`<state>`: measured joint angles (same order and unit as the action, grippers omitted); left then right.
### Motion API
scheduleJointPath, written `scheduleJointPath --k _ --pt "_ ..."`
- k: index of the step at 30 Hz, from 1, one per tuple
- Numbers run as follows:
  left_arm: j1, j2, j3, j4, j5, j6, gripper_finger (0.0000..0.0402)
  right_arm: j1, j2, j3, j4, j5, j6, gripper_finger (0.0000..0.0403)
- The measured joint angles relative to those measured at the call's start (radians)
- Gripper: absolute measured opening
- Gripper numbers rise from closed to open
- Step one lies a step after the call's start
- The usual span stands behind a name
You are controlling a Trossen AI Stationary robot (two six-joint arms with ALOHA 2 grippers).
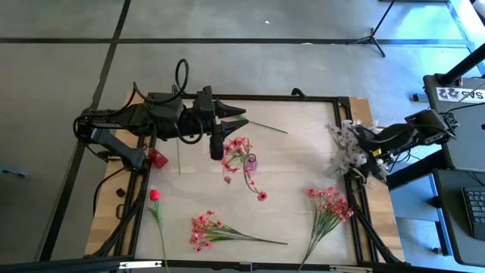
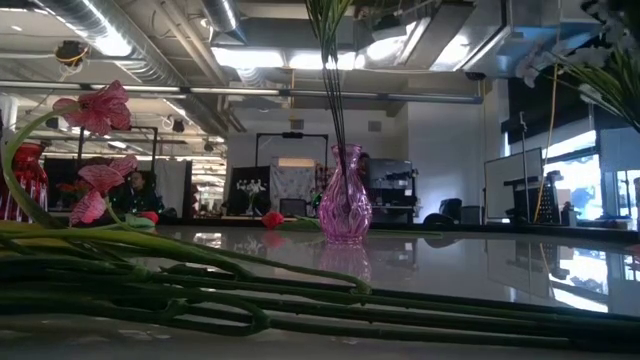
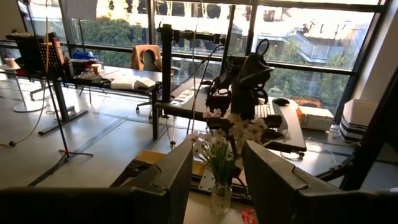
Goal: Sort flowers into vase by color
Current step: Put the white flowers into the transparent vase
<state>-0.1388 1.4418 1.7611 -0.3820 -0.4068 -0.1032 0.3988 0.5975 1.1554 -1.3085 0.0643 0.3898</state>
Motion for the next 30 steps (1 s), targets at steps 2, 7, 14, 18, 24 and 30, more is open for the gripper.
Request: scheduleJointPath --k 2,7,14,18,24,30 --pt "0.003 0.0 0.0 0.0 0.0 0.0 0.0138 0.0 0.0 0.007 -0.084 -0.029 0.041 0.0206" --pt "0.003 0.0 0.0 0.0 -0.001 0.008 0.0138 0.0 0.002 0.005 -0.273 -0.039 0.106 0.0216" --pt "0.003 0.0 0.0 0.002 -0.001 0.028 0.0138 0.0 0.0 0.006 -0.256 -0.083 0.119 0.0212" --pt "0.003 0.0 0.0 0.002 -0.003 0.028 0.0138 0.0 0.005 0.022 -0.268 -0.147 0.135 0.0209" --pt "0.003 0.0 0.0 0.002 -0.003 0.028 0.0138 0.0 0.015 0.16 -0.261 -0.101 0.136 0.0209" --pt "0.003 0.0 0.0 0.001 -0.003 0.028 0.0138 0.0 0.016 0.358 -0.257 0.035 0.131 0.0209"
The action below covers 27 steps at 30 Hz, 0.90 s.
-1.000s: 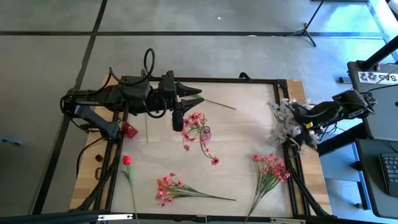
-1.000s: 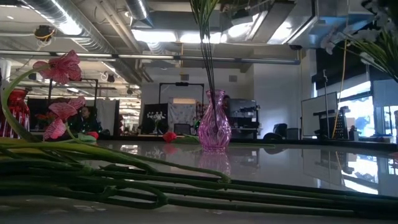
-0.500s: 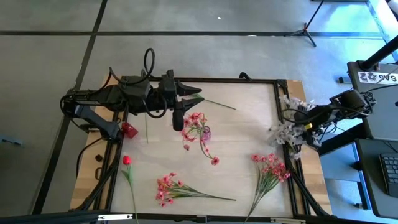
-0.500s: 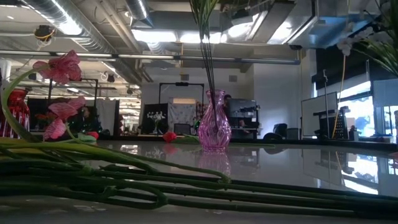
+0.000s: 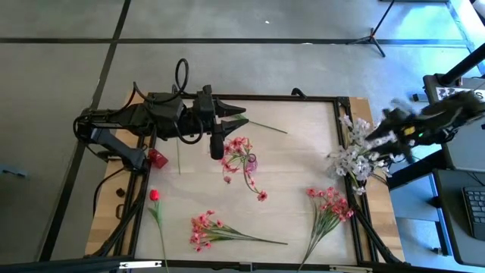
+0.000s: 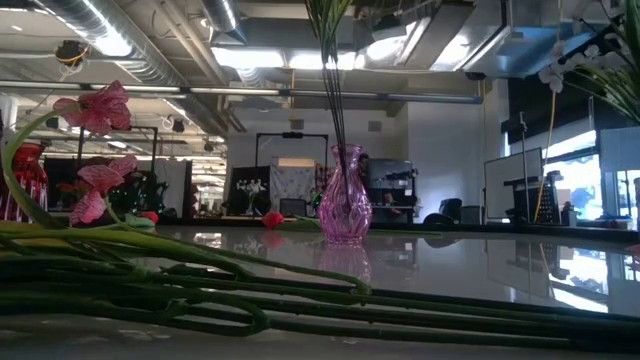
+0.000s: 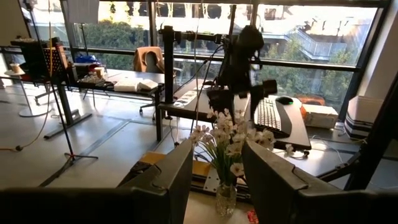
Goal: Sort flowers into vase by color
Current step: Put the white flowers into the transparent vase, then adjust the transparent vase
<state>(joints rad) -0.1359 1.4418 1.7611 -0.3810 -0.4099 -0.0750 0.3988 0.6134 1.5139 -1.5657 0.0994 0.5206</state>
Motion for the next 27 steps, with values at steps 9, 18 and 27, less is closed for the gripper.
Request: scheduleJointPath --k 9,18,27 --pt "0.0 0.0 0.0 0.0 0.0 0.0 0.0138 0.0 0.005 0.005 -0.005 0.093 -0.053 0.0209" --pt "0.0 0.0 0.0 -0.001 0.0 0.0 0.0138 0.0 0.03 -0.146 -0.008 0.401 0.031 0.0209" --pt "0.003 0.0 0.0 0.0 0.0 0.0 0.0138 0.0 0.272 -0.01 -0.001 0.515 0.042 0.0209"
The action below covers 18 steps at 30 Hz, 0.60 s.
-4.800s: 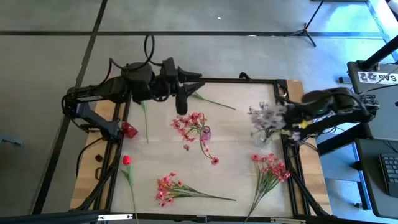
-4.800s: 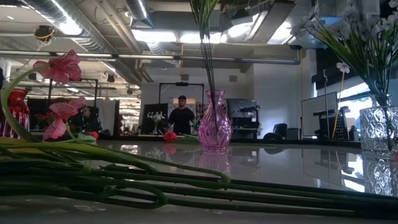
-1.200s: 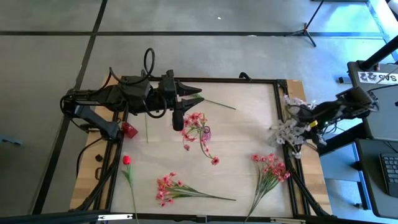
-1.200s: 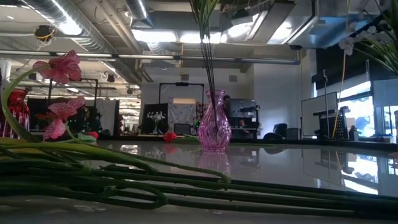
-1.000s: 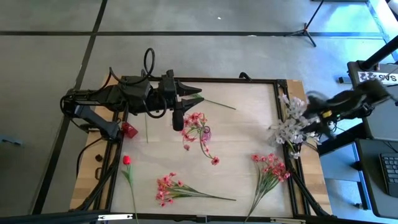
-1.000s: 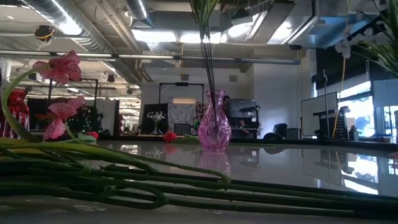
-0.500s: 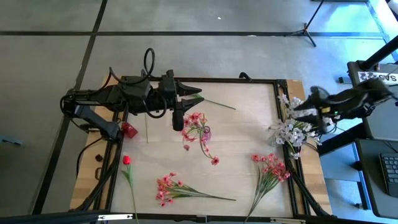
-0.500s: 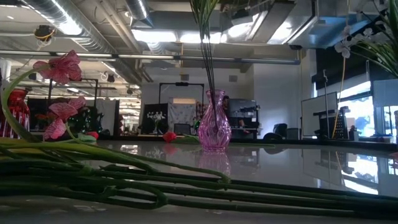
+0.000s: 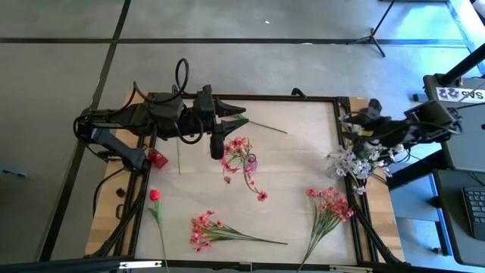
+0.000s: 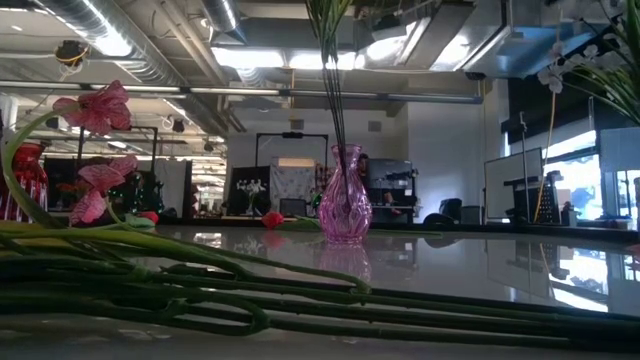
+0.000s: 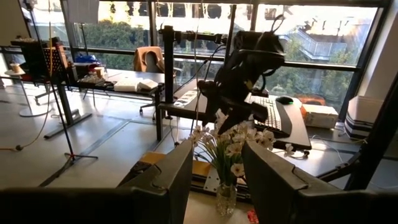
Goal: Sort flowers into vase by color
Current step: Adjust the transparent vase
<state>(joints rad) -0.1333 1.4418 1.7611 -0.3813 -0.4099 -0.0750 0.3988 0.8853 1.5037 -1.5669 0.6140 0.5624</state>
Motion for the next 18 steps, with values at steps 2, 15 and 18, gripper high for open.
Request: scheduleJointPath --k 2,15,18 --pt "0.003 0.0 0.0 0.0 0.0 0.0 0.0138 0.0 0.066 0.076 0.007 0.019 -0.044 0.0209" --pt "-0.019 0.0 0.0 0.0 0.019 -0.002 0.0138 0.0 0.317 0.377 -0.004 -0.555 -0.263 0.0209" --pt "-0.034 0.0 0.0 0.0 0.019 -0.003 0.0138 0.001 0.324 0.358 -0.006 -0.738 -0.316 0.0209"
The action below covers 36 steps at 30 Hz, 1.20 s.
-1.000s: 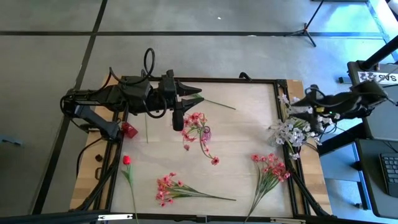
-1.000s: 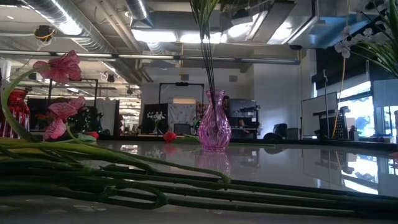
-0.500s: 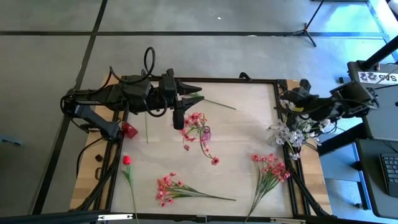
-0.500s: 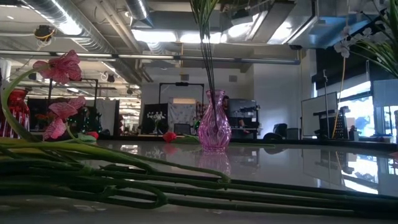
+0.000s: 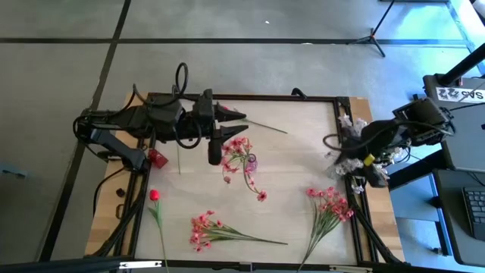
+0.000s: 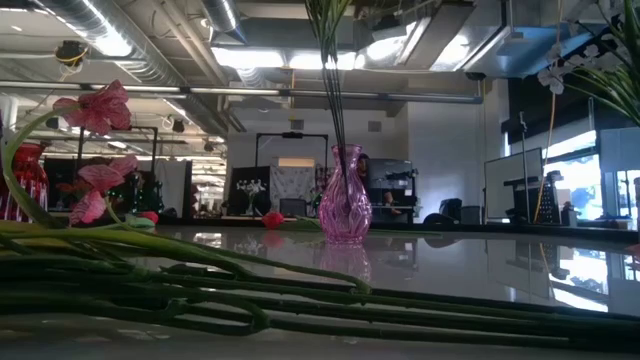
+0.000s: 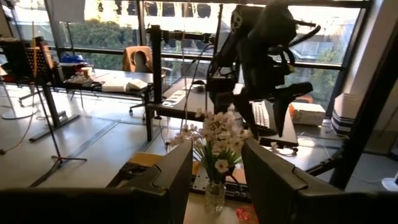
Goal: Sort flowers into vase by color
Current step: Adjust the transparent vase
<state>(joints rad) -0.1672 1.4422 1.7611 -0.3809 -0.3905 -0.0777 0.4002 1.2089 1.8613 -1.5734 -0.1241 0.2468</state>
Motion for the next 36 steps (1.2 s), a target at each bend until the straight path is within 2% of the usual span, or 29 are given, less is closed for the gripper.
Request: scheduleJointPath --k 3,10,19,24,28,32,36 --pt "-0.013 0.0 0.0 0.0 0.0 -0.022 0.0138 0.022 0.006 -0.03 0.003 -0.13 -0.012 0.0209" --pt "-0.042 0.0 0.0 0.001 0.0 -0.075 0.0138 0.251 0.004 -0.121 0.002 -0.19 0.036 0.0209" --pt "-0.046 0.0 0.0 0.001 -0.015 -0.134 0.0138 0.582 0.048 -0.243 0.004 -0.085 0.237 0.0209" --pt "-0.047 0.0 0.0 0.0 -0.016 -0.159 0.0138 0.7 0.094 -0.301 0.001 -0.019 0.279 0.0209" --pt "-0.047 0.0 0.0 -0.005 -0.016 -0.185 0.0138 0.728 0.148 -0.341 0.002 0.066 0.295 0.0209" --pt "-0.057 0.0 0.0 -0.028 -0.018 -0.183 0.0138 0.728 0.218 -0.421 0.005 0.077 0.306 0.0209" --pt "-0.057 0.0 0.0 -0.085 -0.017 -0.18 0.0138 0.727 0.26 -0.555 0.002 0.088 0.299 0.0209"
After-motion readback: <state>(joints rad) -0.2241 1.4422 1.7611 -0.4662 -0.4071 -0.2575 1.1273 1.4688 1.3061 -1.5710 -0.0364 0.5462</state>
